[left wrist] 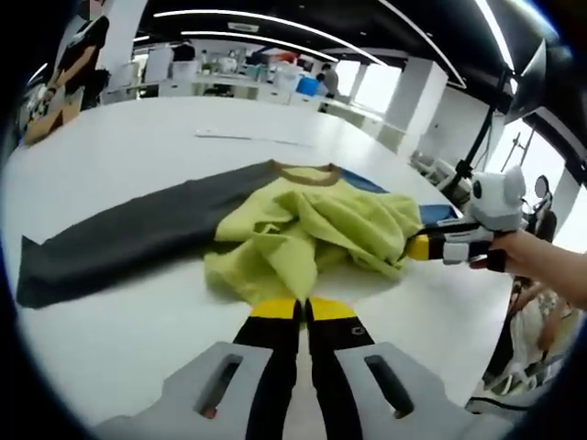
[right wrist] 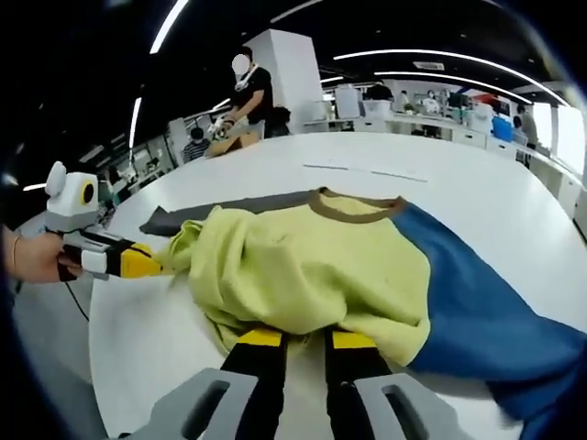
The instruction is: Fold the garment on the visible template until the final outline fits inside the template.
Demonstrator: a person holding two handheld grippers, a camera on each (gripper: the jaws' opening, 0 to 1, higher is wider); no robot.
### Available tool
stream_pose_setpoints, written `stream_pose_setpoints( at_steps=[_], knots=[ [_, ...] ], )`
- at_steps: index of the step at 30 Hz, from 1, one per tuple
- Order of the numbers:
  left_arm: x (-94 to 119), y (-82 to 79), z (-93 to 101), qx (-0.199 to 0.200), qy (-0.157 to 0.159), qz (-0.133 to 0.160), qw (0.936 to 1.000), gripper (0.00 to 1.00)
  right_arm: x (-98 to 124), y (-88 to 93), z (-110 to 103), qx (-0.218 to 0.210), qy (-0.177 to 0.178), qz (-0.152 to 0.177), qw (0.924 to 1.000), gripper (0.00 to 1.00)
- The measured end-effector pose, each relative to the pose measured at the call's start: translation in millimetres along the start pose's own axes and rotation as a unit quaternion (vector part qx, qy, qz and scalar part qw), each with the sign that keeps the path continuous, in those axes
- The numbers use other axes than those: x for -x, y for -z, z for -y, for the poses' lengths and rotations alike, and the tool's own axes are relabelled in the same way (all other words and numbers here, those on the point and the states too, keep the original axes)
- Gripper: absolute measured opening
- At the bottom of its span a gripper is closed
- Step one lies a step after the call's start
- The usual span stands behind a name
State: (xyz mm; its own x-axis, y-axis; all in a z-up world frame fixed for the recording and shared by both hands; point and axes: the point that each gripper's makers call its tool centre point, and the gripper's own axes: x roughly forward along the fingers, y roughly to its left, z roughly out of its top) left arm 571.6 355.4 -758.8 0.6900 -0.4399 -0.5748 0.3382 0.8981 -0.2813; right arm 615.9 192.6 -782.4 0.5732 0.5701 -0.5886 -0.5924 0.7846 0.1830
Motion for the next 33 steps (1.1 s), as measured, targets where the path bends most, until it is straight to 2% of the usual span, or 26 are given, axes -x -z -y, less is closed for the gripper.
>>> stream_pose_setpoints(
  at_steps=[4,11,14,22,33],
  knots=[
    [0.8,1.2,-2.1,0.006,0.0,-0.002,1.0,0.0,-3.5,1.4,-2.7,0.013,-0.001,-0.004,0.9999,0.09],
    [2.3,3.0,-3.4,0.01,0.0,-0.004,0.9999,0.0,-4.4,5.3,-10.1,0.079,0.008,-0.024,0.9965,0.03],
    [4.0,3.0,-3.8,0.008,0.0,-0.004,1.0,0.0,-2.3,7.0,-11.3,0.092,0.009,-0.033,0.9951,0.0],
    [10.9,1.6,-5.8,0.006,0.001,-0.006,1.0,0.0,7.5,6.6,-8.0,0.073,0.014,-0.036,0.9966,0.0],
    [31.7,-1.1,-9.2,-0.015,0.023,-0.013,0.9995,0.0,47.9,12.1,-9.6,0.041,0.026,-0.027,0.9984,0.0]
  ],
)
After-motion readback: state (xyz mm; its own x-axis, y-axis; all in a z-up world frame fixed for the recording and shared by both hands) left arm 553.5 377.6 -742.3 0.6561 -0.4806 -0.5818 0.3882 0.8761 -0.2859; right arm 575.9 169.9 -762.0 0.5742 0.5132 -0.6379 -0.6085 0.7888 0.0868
